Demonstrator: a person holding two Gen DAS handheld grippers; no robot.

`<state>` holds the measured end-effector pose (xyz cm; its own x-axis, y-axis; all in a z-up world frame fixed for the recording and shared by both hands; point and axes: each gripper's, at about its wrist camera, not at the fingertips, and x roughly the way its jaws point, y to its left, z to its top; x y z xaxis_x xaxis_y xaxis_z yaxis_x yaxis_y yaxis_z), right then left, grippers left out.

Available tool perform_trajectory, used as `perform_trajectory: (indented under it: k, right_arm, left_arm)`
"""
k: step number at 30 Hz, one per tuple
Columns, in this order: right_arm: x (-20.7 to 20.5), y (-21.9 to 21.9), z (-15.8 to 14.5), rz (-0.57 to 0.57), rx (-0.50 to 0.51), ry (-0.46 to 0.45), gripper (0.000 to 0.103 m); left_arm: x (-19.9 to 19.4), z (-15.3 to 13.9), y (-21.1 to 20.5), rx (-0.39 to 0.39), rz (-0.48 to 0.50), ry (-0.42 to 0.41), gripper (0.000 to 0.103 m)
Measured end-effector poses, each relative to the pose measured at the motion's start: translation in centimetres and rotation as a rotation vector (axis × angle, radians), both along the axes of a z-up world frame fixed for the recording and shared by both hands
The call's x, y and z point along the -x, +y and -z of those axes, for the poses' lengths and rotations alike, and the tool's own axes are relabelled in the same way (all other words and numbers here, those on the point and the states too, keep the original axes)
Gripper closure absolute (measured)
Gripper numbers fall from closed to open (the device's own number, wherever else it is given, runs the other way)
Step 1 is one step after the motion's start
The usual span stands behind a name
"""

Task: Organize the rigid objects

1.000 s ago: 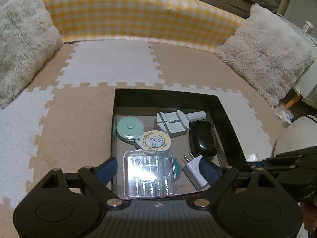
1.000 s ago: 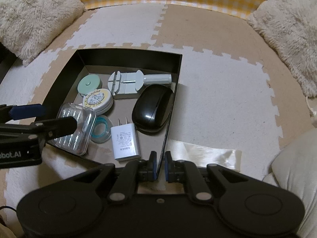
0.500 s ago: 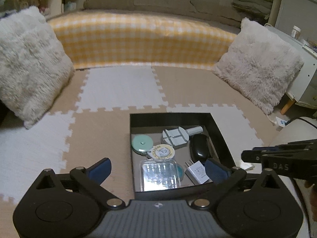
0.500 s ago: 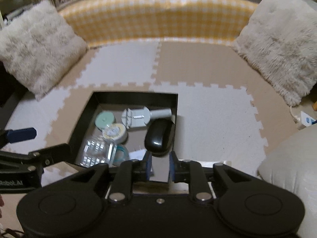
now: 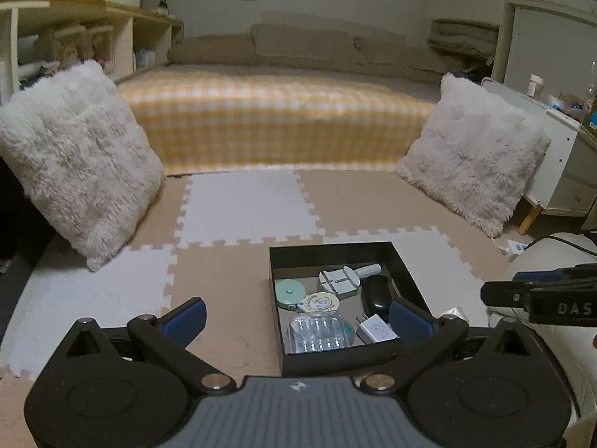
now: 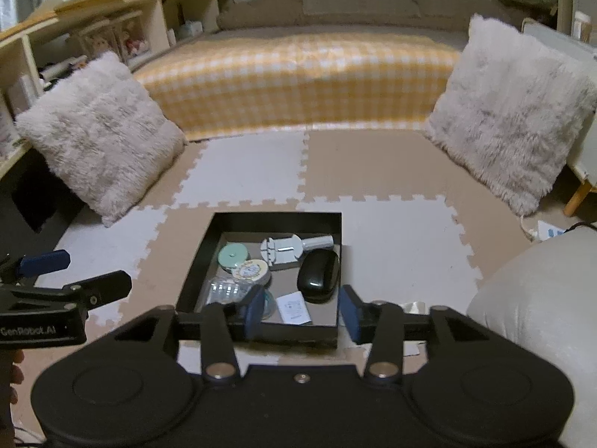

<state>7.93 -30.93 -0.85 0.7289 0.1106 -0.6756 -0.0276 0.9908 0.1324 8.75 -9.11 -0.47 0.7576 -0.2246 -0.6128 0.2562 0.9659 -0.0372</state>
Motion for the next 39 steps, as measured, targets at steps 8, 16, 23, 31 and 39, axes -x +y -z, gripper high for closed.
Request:
perform_trajectory:
  k: [8, 16, 23, 31, 39]
  right_arm:
    - [3.8, 0.3, -0.8, 0.024, 0.041, -0.071, 0.024]
    - [6.7, 0.4, -0.7, 0.038, 0.047, -0.101, 0.018]
    - [8.5, 0.8, -0.5, 0.060, 0.058, -0.126, 0.017]
    - [9.6, 1.2, 0.0, 0.081, 0.099, -0.157, 0.006]
    - [10.1, 1.3, 0.3, 0.090, 0.105, -0.176, 0.005]
  left_arm:
    - [2.9, -0.2, 1.2, 0.008, -0.025, -0.038, 0.000]
    - [5.1, 0.1, 2.2, -0.018, -0.014, -0.070, 0.000]
    - [6.5, 0.4, 2.6, -0.009, 0.007, -0.085, 0.000]
    - [7.6, 0.2, 3.0, -0.027, -0.016, -0.129, 0.000]
    - [7.9, 0.2, 3.3, -0.023, -0.020, -0.143, 0.000]
